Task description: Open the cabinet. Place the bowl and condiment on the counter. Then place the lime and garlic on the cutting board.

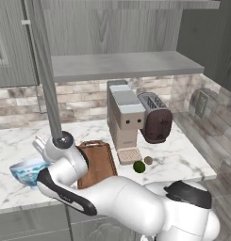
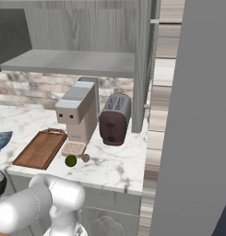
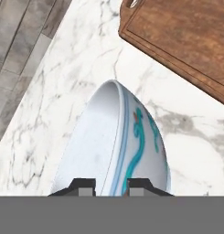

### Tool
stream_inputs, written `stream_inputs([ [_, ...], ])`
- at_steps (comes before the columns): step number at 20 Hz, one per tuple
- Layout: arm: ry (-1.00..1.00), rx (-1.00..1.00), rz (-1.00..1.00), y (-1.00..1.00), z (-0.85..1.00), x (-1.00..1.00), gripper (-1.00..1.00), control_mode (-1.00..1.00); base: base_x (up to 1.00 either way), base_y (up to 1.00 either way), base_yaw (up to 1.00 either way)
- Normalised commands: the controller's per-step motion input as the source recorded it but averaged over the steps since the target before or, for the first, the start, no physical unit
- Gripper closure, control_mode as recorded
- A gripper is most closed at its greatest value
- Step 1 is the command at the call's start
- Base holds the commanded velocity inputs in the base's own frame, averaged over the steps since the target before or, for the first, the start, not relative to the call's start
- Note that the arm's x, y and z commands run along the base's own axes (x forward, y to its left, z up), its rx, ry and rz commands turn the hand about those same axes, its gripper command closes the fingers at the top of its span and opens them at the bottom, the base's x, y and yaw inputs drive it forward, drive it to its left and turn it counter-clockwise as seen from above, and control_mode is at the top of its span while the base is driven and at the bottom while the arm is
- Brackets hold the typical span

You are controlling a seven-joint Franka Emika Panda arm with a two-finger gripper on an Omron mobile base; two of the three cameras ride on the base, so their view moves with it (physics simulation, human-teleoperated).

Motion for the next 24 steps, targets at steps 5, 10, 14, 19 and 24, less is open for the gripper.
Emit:
stream_inputs([
  [5, 0.00, 0.00, 0.08, -0.02, -0.26, -0.08, -1.00, -1.00, 0.00, 0.00, 0.00],
  [10, 0.00, 0.00, 0.08, 0.00, -0.22, 0.00, -1.00, -1.00, 0.00, 0.00, 0.00],
  [14, 0.00, 0.00, 0.07, -0.01, -0.23, 0.00, -1.00, -1.00, 0.00, 0.00, 0.00],
  [19, 0.00, 0.00, 0.08, -0.14, -0.30, -0.10, -1.00, -1.00, 0.00, 0.00, 0.00],
  [24, 0.00, 0.00, 0.09, -0.17, -0.16, -0.05, -1.00, -1.00, 0.00, 0.00, 0.00],
])
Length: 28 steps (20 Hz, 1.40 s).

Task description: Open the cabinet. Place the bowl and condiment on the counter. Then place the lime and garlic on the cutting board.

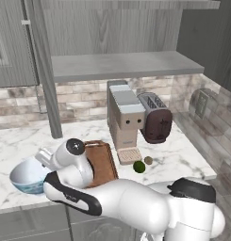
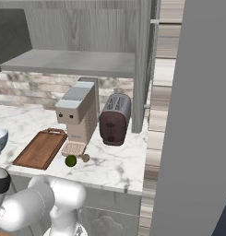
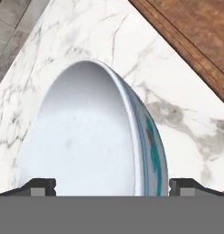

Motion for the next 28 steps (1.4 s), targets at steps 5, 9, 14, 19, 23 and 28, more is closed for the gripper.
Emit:
stream_inputs([
  [5, 0.00, 0.00, 0.08, -0.11, 0.00, -0.07, -1.00, -1.00, 0.00, 0.00, 0.00],
  [9, 0.00, 0.00, 0.08, -0.07, 0.00, -0.01, -1.00, -1.00, 0.00, 0.00, 0.00],
  [14, 0.00, 0.00, 0.08, -0.08, 0.00, -0.04, -1.00, -1.00, 0.00, 0.00, 0.00],
  [19, -0.03, 0.00, 0.09, -0.23, 0.12, -0.19, -1.00, -1.00, 0.00, 0.00, 0.00],
  [23, -0.07, 0.00, 0.10, -0.32, 0.20, -0.20, -1.00, -1.00, 0.00, 0.00, 0.00],
  [28, -0.09, 0.00, 0.09, -0.40, 0.38, -0.32, -1.00, -1.00, 0.00, 0.00, 0.00],
])
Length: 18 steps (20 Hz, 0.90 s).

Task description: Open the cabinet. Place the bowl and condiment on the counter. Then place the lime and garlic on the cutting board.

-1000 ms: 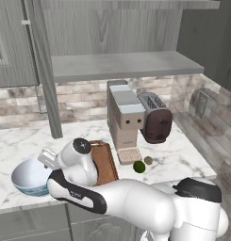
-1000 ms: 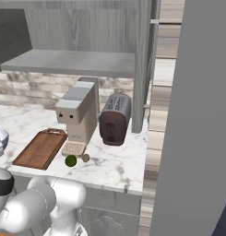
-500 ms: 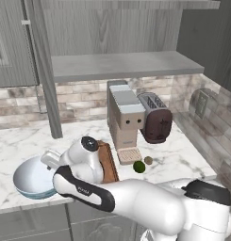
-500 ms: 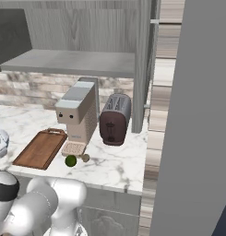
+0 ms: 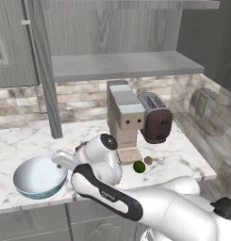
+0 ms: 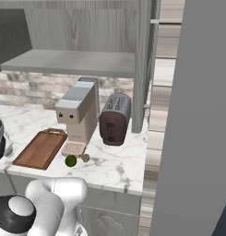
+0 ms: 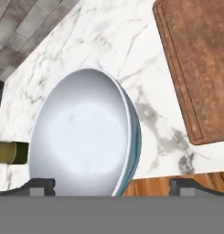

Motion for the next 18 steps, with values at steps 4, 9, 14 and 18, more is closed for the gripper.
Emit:
stream_inputs([
  [4, -0.12, 0.00, 0.09, -0.47, 0.41, -0.39, -1.00, -1.00, 0.00, 0.00, 0.00],
  [9, -0.09, 0.00, 0.03, -0.44, 0.49, -0.42, -1.00, -1.00, 0.00, 0.00, 0.00],
  [14, -0.02, -0.02, 0.00, -0.47, 0.52, -0.40, -1.00, -1.00, 0.00, 0.00, 0.00],
  [18, 0.00, 0.00, 0.00, -0.28, 0.71, -0.28, -1.00, -1.00, 0.00, 0.00, 0.00],
])
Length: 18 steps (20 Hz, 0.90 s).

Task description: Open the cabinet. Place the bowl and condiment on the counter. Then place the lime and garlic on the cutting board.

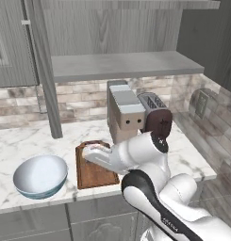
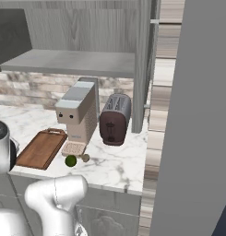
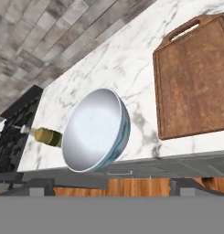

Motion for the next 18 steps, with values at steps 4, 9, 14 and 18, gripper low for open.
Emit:
stream_inputs([
  [4, 0.00, 0.00, 0.00, -0.25, 0.97, -0.20, -1.00, -1.00, 0.00, 0.00, 0.00],
  [9, 0.05, 0.00, 0.00, -0.24, 0.85, -0.30, -1.00, -1.00, 0.00, 0.00, 0.00],
  [14, 0.17, -0.03, -0.01, -0.48, 0.46, -0.23, -1.00, -1.00, 0.00, 0.00, 0.00],
  [18, 0.20, -0.10, -0.10, -0.55, 0.14, 0.00, -1.00, -1.00, 0.00, 0.00, 0.00],
])
